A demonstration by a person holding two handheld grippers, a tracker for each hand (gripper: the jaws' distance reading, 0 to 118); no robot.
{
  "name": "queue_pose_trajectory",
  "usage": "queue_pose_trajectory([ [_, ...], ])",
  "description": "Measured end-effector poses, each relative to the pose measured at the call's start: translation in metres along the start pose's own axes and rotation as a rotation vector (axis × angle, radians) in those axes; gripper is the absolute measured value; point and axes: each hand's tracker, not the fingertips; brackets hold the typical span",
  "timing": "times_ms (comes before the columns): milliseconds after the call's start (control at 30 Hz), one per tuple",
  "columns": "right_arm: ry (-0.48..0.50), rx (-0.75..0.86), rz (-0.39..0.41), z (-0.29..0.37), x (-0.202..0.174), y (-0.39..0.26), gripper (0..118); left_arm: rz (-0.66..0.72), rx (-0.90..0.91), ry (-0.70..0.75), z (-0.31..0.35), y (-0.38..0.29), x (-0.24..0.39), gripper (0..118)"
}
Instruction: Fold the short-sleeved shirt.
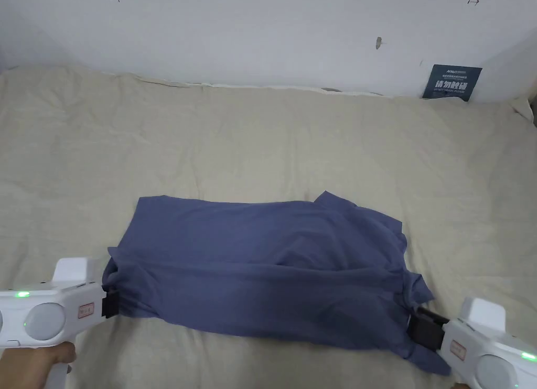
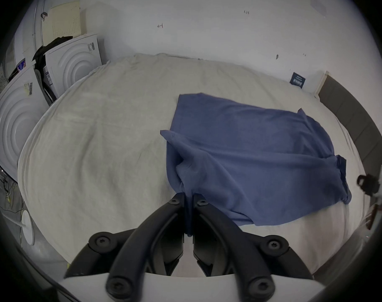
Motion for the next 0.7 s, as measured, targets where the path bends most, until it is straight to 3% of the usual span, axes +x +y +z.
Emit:
queue_pose_trajectory([
  [67, -0.007, -0.051, 0.037, -0.018, -0.002, -0.005, 94, -0.003, 0.007, -0.001, 0.002, 0.001, 0.0, 7],
  [100, -0.018, -0.081, 0.052, -0.026, -0.002, -0.008, 88, -0.003, 0.005, -0.002, 0.001, 0.003, 0.0, 7],
  [133, -0.013, -0.108, 0.076, -0.03, -0.004, -0.01, 77, -0.003, 0.005, -0.001, 0.001, 0.003, 0.0, 7],
  [167, -0.003, -0.125, 0.079, -0.036, -0.004, -0.012, 57, -0.004, 0.003, 0.002, 0.0, 0.002, 0.0, 7],
  [200, 0.014, -0.122, 0.083, -0.038, -0.005, -0.014, 28, -0.002, 0.002, 0.008, 0.0, 0.002, 0.0, 7],
  [233, 0.015, -0.116, 0.084, -0.038, -0.006, -0.016, 28, 0.001, 0.001, 0.009, 0.0, 0.002, 0.0, 7],
  [300, 0.018, -0.113, 0.099, -0.036, -0.007, -0.02, 14, 0.007, -0.001, 0.011, 0.0, -0.001, 0.001, 7],
  [400, 0.024, -0.062, 0.1, -0.022, -0.004, -0.018, 8, 0.005, 0.002, 0.025, 0.005, -0.004, 0.002, 7],
  [700, 0.024, 0.094, 0.182, 0.055, 0.013, -0.019, 8, 0.035, 0.003, 0.025, 0.037, -0.033, -0.014, 7],
])
